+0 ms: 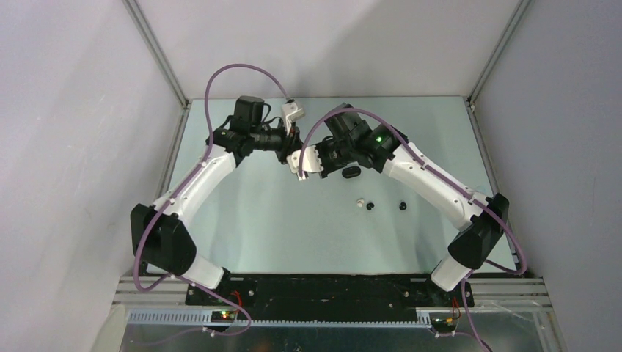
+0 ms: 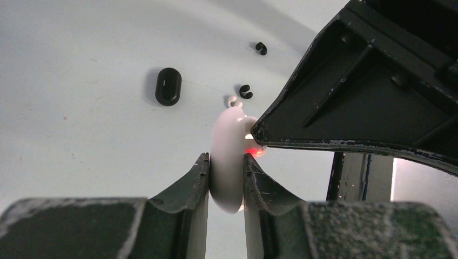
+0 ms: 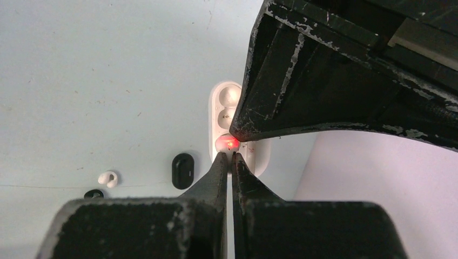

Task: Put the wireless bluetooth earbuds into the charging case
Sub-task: Place the earbud in the charging case.

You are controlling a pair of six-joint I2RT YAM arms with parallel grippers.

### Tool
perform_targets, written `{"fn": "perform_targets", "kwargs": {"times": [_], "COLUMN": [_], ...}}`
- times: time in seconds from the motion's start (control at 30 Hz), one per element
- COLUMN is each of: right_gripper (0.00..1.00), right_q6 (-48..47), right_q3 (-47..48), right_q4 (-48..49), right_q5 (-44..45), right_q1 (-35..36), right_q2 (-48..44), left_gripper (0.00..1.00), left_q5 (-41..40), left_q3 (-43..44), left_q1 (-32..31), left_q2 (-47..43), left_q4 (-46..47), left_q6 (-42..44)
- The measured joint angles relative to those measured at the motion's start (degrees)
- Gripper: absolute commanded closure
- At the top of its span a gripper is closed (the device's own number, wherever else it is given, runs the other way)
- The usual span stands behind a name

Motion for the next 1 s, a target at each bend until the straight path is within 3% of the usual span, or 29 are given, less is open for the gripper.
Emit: {"fn": "perform_targets", "kwargs": {"times": [0.37, 0.53, 0.7, 1.0], "right_gripper": [1.00, 0.89, 0.86, 0.72], "right_q6": [0.4, 0.7, 1.3, 3.2], "right_q3": [0.0, 0.0, 0.0, 0.0], "right_q4": [-0.3, -0.1, 0.0, 0.5], "right_q5": [0.2, 1.6, 2.2, 2.5], "right_q1": [0.3, 0.8, 0.8, 0.9], "right_q2": [0.1, 0.7, 1.4, 1.4], "left_gripper": [1.00, 1.00, 1.00, 1.00], "left_q5": [0.0, 0.0, 0.0, 0.0], "left_q3": [0.0, -0.6, -0.7, -0.7], "left_q1": [-0.1, -0.1, -0.1, -0.1], "left_q2": [-0.3, -0.3, -0.3, -0.3], "left_q4": [0.0, 0.1, 0.2, 0.3], "left_q6": [-0.4, -0.4, -0.8, -0.9]}}
